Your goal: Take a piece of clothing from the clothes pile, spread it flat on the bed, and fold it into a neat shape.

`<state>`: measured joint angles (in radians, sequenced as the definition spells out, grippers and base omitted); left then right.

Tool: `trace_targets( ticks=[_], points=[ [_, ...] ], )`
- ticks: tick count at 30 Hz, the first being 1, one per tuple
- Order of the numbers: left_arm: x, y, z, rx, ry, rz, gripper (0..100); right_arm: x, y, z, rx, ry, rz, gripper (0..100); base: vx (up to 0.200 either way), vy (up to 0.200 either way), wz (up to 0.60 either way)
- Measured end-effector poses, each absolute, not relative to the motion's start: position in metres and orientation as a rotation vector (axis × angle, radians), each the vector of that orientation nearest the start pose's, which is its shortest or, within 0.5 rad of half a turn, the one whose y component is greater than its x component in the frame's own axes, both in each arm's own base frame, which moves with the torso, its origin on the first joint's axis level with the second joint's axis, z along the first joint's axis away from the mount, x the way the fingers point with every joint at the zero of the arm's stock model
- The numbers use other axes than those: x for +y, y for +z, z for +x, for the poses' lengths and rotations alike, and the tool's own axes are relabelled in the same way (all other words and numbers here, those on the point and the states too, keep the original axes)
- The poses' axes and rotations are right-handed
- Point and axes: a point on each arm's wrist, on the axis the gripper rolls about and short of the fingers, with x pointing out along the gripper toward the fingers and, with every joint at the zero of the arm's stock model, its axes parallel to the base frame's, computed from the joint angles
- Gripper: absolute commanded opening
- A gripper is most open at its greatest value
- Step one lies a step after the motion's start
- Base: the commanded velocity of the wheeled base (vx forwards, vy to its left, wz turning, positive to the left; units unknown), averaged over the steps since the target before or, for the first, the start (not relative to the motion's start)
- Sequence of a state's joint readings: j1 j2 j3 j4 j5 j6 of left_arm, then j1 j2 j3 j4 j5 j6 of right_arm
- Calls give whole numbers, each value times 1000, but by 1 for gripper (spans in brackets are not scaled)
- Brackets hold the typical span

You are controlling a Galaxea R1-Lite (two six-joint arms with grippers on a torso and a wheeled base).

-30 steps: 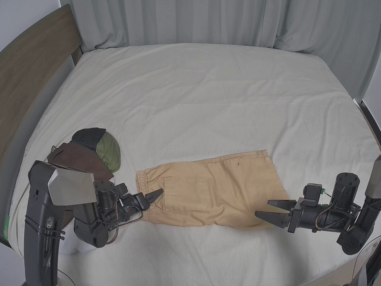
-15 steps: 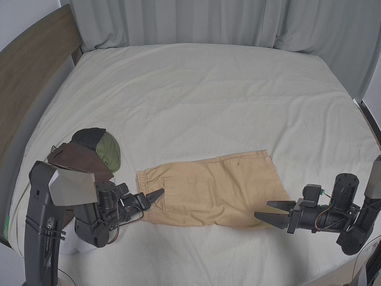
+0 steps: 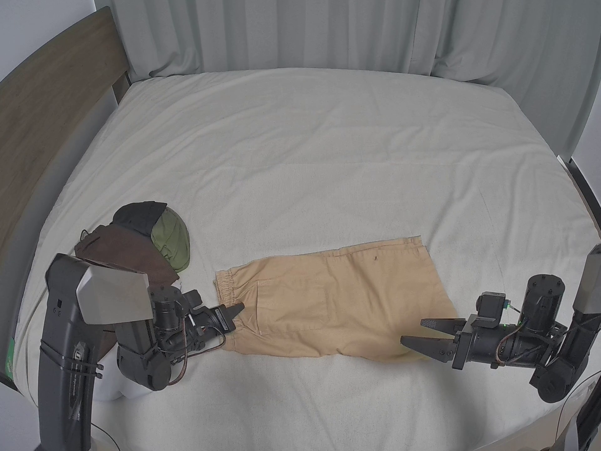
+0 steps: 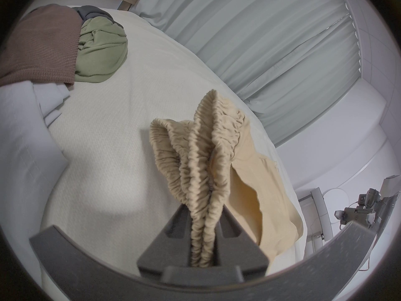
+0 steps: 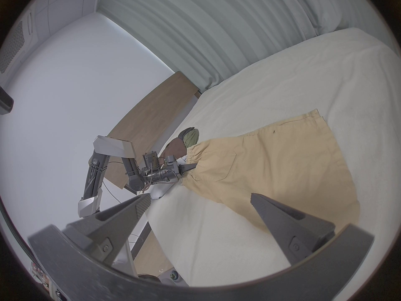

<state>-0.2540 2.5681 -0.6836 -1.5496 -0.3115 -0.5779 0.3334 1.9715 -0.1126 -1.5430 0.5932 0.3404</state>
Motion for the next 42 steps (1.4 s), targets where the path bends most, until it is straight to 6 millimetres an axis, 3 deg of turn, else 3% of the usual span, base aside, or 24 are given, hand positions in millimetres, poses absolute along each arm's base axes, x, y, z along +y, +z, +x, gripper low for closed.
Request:
trace_targets(
  ticks=[13, 42],
  points=[
    [-92, -45, 337, 531, -515, -581, 0, 88, 55, 217, 488, 852, 357, 100, 0, 0, 0],
    [-26, -3, 309, 561, -698, -671, 0, 87, 54, 216, 494, 846, 359, 100, 0, 0, 0]
  ],
)
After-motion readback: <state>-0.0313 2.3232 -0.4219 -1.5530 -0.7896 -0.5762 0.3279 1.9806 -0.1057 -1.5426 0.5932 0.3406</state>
